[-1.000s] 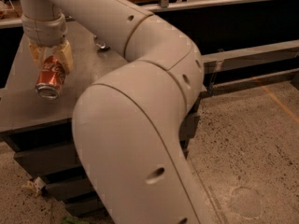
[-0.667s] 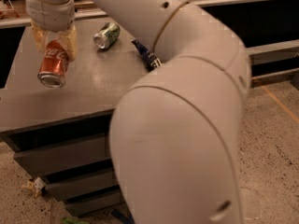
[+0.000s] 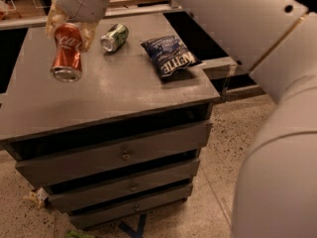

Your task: Place coke can upright

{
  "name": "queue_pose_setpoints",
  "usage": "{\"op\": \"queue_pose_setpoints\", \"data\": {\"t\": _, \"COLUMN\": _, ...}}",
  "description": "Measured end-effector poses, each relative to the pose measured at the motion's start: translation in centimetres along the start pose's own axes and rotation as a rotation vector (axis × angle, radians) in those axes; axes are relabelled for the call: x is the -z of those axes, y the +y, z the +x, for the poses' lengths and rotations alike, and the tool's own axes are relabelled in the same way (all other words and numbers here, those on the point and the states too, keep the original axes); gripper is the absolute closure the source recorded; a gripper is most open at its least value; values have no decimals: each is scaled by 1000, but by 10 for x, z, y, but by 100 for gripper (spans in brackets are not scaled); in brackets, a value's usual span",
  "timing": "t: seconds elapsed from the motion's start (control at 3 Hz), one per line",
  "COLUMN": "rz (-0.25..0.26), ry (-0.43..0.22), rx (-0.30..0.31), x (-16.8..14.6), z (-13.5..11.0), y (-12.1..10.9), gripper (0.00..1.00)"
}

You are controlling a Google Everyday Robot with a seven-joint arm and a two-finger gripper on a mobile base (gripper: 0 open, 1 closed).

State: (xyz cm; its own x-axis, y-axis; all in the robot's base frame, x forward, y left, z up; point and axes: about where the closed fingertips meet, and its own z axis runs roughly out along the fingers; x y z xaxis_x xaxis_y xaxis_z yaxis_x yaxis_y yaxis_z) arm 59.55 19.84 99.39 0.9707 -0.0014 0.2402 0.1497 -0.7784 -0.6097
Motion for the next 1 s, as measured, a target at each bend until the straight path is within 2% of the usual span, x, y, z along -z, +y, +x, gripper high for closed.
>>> {"op": "queue_pose_setpoints", "data": {"t": 0.33, "rz": 62, "ry": 67, "rx": 51, "x": 21, "z": 16, "y": 9, "gripper": 100}}
{"op": "queue_pose_setpoints", "data": {"t": 0.67, "rz": 59, "ry": 67, "rx": 53, "x": 20, "z": 16, "y": 9, "gripper": 100}}
{"op": "queue_pose_setpoints", "data": {"t": 1.0, "rz": 32, "ry": 135, "rx": 70, "x": 20, "z": 20, "y": 14, "gripper": 100}}
